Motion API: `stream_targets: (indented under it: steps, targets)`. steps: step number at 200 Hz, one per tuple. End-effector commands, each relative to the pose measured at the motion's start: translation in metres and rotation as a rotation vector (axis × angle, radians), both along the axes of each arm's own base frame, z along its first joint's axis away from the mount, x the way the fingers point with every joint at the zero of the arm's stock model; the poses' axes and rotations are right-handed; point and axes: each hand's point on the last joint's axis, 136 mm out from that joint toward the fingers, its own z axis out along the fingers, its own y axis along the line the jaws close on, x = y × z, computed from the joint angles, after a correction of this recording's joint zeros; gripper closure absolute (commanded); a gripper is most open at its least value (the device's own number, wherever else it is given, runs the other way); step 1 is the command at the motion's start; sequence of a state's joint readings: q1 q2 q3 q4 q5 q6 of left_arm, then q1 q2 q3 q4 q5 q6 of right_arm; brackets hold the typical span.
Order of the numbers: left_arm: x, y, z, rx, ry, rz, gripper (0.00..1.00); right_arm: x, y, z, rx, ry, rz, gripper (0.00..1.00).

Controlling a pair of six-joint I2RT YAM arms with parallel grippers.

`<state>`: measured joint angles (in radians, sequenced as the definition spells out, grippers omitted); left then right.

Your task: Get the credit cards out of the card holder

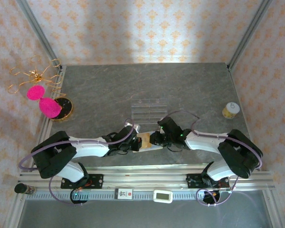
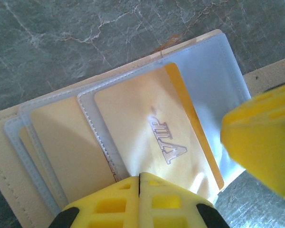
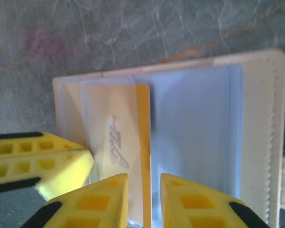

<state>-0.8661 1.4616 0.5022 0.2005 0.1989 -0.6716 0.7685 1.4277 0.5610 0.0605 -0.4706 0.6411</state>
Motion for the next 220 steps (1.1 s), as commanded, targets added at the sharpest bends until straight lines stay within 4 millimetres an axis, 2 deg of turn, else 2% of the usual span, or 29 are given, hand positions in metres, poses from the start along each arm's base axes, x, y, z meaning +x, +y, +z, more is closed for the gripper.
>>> stream_targets:
  steps: [1,44,110,138,165,195,220]
  targets:
    - [-0.010,0.020,-0.021,0.069,0.044,0.003,1.00,0.012,0.001,0.007,0.019,-0.013,-0.005,0.78]
    - [-0.011,0.021,-0.022,0.059,0.048,-0.005,1.00,0.017,0.006,-0.004,0.013,0.012,0.020,0.77]
    - [-0.012,0.020,-0.027,0.061,0.059,-0.020,1.00,0.012,0.014,-0.014,0.059,0.063,0.033,0.78]
    - [-0.012,0.019,-0.028,0.063,0.063,-0.026,1.00,0.012,0.012,-0.016,0.056,0.064,0.028,0.87]
    - [-0.012,0.020,-0.027,0.062,0.066,-0.019,1.00,0.015,0.000,-0.018,-0.001,0.045,-0.016,1.00]
    - [-0.013,0.020,-0.027,0.047,0.069,-0.011,1.00,0.016,-0.024,-0.022,-0.030,0.048,-0.083,1.00]
    - [-0.013,0.022,-0.028,0.042,0.068,-0.005,1.00,0.013,-0.035,-0.024,-0.040,0.055,-0.107,1.00]
